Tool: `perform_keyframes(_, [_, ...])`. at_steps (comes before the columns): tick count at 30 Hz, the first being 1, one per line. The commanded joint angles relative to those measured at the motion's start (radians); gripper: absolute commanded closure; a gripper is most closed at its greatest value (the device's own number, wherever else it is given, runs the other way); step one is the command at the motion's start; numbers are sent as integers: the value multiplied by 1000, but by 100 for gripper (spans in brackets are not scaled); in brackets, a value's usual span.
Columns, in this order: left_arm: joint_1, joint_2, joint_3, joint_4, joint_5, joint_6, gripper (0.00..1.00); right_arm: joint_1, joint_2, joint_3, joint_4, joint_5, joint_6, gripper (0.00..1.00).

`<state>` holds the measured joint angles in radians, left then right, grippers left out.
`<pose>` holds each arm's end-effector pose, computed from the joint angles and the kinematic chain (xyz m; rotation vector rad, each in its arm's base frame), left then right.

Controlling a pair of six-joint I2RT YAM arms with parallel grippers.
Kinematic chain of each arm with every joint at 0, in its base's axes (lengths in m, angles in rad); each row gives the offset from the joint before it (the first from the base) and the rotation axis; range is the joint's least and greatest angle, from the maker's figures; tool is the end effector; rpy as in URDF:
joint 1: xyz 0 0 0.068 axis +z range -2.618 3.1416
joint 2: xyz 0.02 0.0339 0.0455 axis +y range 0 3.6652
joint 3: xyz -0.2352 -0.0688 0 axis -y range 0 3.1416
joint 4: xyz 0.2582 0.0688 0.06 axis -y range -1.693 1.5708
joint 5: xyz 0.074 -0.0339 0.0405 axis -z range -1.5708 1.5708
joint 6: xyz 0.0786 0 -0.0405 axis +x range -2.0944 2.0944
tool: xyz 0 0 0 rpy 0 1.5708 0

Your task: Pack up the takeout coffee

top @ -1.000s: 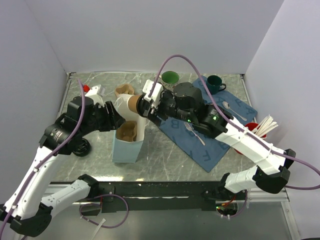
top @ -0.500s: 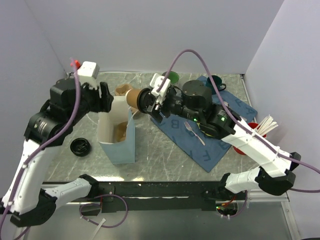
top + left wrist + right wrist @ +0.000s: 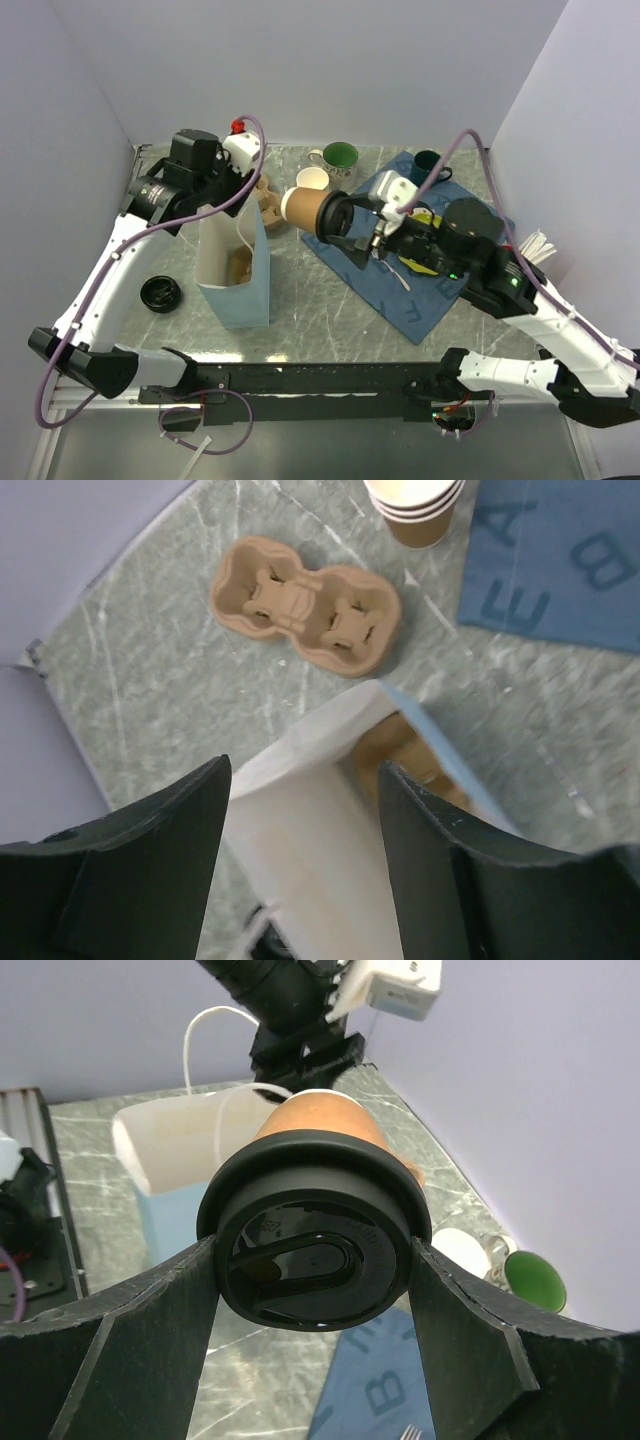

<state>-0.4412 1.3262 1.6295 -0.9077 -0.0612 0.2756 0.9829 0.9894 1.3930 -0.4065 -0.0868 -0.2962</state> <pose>0.2887 -0.1310 0.3894 0.7298 2.0479 -0.0280 0.1369 0.2177 0.4662 -1.0135 1.2461 0.6043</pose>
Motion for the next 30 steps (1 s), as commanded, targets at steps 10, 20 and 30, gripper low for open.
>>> perform_keyframes(10, [87, 71, -16, 9, 242, 247, 34, -4, -153, -95, 17, -7, 63, 55])
perform_keyframes(20, [85, 153, 26, 7, 215, 209, 86, -16, -202, -163, 61, -4, 9, 54])
perform_keyframes(30, [84, 79, 141, -83, 140, -425, 99, -30, -155, -95, 29, -28, 38, 54])
